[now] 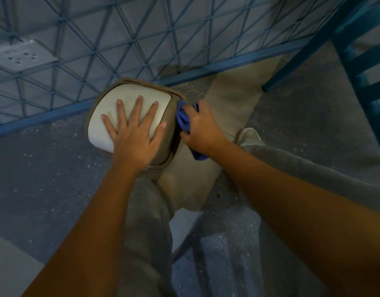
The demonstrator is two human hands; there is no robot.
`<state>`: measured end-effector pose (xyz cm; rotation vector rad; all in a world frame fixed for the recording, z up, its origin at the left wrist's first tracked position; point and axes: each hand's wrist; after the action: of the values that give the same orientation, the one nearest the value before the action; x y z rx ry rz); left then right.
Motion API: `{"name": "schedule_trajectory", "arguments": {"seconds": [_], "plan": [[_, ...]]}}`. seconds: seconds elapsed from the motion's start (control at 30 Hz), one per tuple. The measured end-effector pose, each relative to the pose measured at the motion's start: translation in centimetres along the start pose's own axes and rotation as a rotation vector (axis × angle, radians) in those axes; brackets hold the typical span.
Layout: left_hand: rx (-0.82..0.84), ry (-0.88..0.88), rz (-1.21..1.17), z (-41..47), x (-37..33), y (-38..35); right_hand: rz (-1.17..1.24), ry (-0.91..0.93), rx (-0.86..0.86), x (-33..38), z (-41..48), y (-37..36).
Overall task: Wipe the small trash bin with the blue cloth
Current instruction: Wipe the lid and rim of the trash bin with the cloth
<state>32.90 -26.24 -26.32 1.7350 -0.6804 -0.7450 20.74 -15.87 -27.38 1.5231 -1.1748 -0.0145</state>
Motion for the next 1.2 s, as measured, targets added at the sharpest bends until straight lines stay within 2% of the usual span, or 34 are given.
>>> {"name": "schedule_trajectory", "arguments": {"seconds": [0.1,0.23,0.37,0.5,0.53,0.63,0.73,0.8,0.93,1.0,1.2], "plan": [[-0.006,0.006,-0.012,0.0,0.0,0.0,-0.226,0.027,0.080,-0.3,1.2,0.2],[-0.014,0.000,-0.002,0.0,-0.2,-0.1,-0.476,0.159,0.102,-0.4,0.8,0.4],[-0.011,0.002,-0.010,0.1,-0.2,0.0,-0.651,0.263,0.135,0.0,-0.7,-0.2],[0.004,0.010,-0.011,0.1,-0.2,0.0,-0.597,0.280,0.225,0.8,-3.5,-1.3],[0.012,0.013,-0.007,0.2,-0.2,0.0,-0.616,0.304,0.213,0.9,-4.3,-2.0],[0.006,0.013,-0.008,0.2,-0.3,0.0,-0.674,0.347,0.036,1.0,-6.1,-4.4],[0.006,0.015,-0.005,0.2,-0.2,0.0,-0.716,0.268,0.092,1.4,-6.4,-5.2],[0.008,0.010,0.002,0.2,-0.2,0.1,-0.752,0.227,0.065,1.5,-6.1,-5.6],[0.023,0.023,-0.012,0.2,-0.3,0.2,-0.771,0.176,-0.012,2.2,-4.7,-4.6],[0.023,0.024,-0.017,0.2,-0.3,0.2,-0.803,0.222,0.064,2.3,-3.6,-3.8],[0.019,0.053,-0.046,0.2,-0.5,0.3,-0.912,0.226,0.062,2.6,-0.9,-1.3]]}}
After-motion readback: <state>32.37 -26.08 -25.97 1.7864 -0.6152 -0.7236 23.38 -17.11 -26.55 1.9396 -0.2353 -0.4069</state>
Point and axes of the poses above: each hand's wrist, its own z-axis towards the middle knuckle, its own y-axis out of the back of the hand, x = y × z, and after that the axes turned 3 degrees about -y, right-handed
